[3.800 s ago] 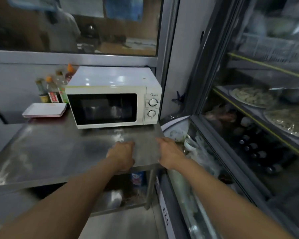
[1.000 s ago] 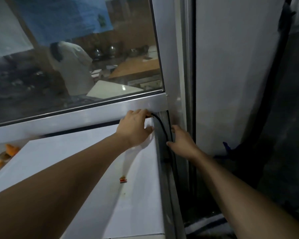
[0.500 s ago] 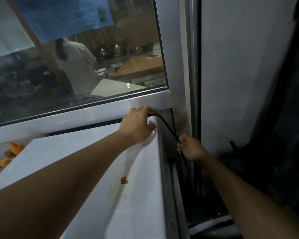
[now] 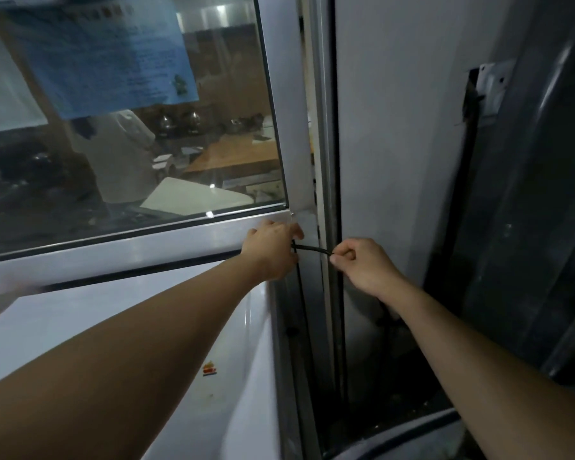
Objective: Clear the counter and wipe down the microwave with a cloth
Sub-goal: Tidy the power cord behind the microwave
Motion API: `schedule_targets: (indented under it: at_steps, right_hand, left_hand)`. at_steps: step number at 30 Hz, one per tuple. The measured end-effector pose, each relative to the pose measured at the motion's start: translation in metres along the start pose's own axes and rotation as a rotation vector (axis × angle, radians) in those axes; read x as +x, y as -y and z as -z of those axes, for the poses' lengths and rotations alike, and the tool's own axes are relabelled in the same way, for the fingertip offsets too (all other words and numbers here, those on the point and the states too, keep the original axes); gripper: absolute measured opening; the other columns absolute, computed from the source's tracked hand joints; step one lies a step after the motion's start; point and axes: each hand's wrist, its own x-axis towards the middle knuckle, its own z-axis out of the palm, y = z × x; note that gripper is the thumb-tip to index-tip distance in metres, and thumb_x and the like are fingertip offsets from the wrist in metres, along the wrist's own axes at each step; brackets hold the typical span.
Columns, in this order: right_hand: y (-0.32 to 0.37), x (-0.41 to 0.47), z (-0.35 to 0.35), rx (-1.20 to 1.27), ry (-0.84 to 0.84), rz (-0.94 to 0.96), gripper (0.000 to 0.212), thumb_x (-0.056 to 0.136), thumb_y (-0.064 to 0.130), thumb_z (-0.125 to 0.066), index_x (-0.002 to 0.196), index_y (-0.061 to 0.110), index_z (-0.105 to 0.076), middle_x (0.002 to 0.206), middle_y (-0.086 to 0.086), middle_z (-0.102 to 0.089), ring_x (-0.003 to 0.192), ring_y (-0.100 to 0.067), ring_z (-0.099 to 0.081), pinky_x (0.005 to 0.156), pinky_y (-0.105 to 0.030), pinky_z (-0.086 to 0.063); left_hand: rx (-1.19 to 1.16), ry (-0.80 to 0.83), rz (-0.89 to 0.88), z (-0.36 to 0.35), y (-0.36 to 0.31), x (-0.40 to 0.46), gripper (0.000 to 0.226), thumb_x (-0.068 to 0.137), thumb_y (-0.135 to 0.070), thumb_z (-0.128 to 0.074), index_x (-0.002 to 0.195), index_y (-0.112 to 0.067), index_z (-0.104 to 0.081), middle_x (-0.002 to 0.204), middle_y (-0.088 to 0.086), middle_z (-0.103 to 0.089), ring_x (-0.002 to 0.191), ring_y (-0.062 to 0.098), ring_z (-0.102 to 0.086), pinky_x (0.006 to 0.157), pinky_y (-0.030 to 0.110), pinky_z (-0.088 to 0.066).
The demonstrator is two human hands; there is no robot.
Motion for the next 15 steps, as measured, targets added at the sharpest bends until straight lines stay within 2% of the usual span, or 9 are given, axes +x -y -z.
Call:
schedule_targets:
  at_steps: [6, 9, 11, 15]
  right_hand:
    - [0.021, -0.005, 0.014, 0.042, 0.047, -0.003, 0.011, 0.088, 0.016, -0.063, 0.087, 0.026, -0.058, 0.084, 0.006, -0.061, 0.079, -0.006, -0.058, 0.064, -0.017, -0.041]
    - [0.024, -0.007, 0.013, 0.020, 0.099, 0.004, 0.011, 0.088, 0.015, -0.063, 0.092, 0.025, -0.060, 0.085, 0.005, -0.063, 0.080, -0.008, -0.060, 0.066, -0.019, -0.043]
    - [0.021, -0.010, 0.012, 0.004, 0.134, 0.000, 0.012, 0.088, 0.014, -0.062, 0.092, 0.025, -0.060, 0.084, 0.006, -0.063, 0.080, -0.007, -0.060, 0.068, -0.020, -0.044]
    - [0.004, -0.022, 0.017, -0.013, 0.185, -0.050, 0.011, 0.091, 0.015, -0.059, 0.085, 0.024, -0.061, 0.081, 0.004, -0.062, 0.078, -0.009, -0.059, 0.075, -0.024, -0.046]
  left_hand:
    - [-0.115, 0.010, 0.048, 0.006, 0.000, 0.001, 0.019, 0.090, -0.024, -0.058, 0.109, -0.023, -0.063, 0.114, 0.003, -0.065, 0.108, 0.023, -0.058, 0.095, 0.042, -0.047]
    - [-0.149, -0.005, 0.049, 0.011, 0.003, -0.001, 0.015, 0.091, -0.029, -0.058, 0.101, -0.021, -0.065, 0.104, 0.004, -0.066, 0.097, 0.021, -0.060, 0.085, 0.035, -0.050]
    - [-0.176, -0.025, 0.055, 0.013, 0.009, -0.003, 0.012, 0.092, -0.029, -0.057, 0.095, -0.020, -0.065, 0.097, 0.004, -0.065, 0.091, 0.021, -0.059, 0.076, 0.032, -0.047]
    - [-0.312, -0.096, 0.087, 0.021, 0.021, -0.006, 0.013, 0.092, -0.023, -0.055, 0.089, -0.013, -0.064, 0.085, 0.007, -0.061, 0.085, 0.024, -0.057, 0.072, 0.029, -0.043]
